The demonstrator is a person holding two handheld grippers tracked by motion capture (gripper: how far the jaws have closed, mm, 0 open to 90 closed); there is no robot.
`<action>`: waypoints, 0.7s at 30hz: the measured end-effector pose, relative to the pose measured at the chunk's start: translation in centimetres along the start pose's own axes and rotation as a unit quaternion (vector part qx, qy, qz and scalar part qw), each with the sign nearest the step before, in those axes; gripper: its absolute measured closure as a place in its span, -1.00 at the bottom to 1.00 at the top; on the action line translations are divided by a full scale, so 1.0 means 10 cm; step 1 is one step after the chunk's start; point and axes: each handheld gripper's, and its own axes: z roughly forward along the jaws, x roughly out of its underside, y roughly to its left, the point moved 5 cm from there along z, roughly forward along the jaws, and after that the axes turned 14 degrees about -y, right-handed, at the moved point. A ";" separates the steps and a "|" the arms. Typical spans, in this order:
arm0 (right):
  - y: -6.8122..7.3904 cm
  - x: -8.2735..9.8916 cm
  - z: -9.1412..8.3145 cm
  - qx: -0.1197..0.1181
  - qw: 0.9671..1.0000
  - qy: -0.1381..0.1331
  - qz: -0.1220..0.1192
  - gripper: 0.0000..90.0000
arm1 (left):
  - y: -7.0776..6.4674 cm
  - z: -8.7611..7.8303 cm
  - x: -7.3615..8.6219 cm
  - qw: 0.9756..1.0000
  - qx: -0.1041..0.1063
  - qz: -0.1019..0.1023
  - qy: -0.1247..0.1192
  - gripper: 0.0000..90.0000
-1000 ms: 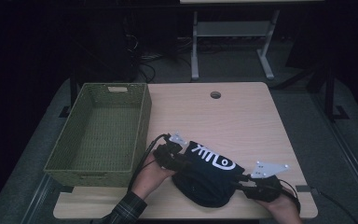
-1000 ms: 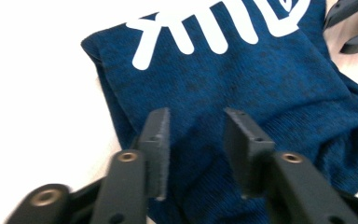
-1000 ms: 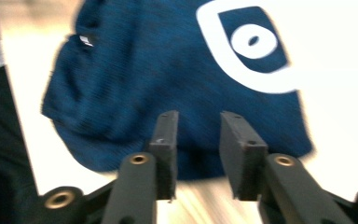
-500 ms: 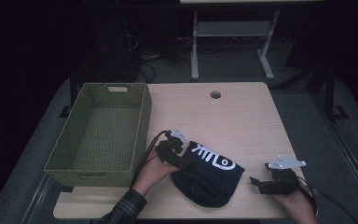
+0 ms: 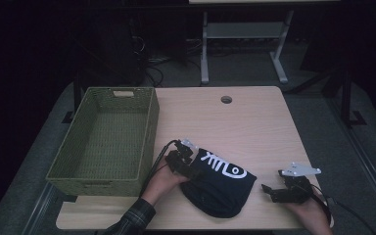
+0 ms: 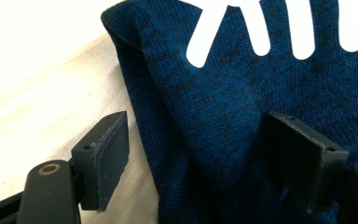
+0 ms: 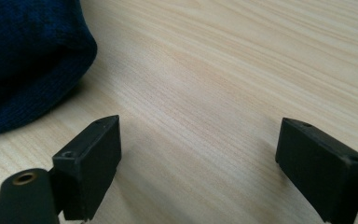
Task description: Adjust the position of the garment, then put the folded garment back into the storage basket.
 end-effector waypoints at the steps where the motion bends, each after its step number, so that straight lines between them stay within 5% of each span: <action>1: 0.00 0.00 0.00 -0.001 1.000 0.000 0.000 -0.69 | 0.01 -0.01 0.00 1.000 0.001 0.006 0.002 -0.50; 6: 0.00 0.00 0.00 -0.001 1.000 0.000 -0.001 -0.70 | -0.01 0.00 0.00 1.000 0.004 0.006 -0.002 -0.45; 21: 0.00 0.00 0.01 -0.003 1.000 0.001 -0.001 -0.72 | -0.05 0.00 0.00 0.999 0.052 0.000 0.002 0.23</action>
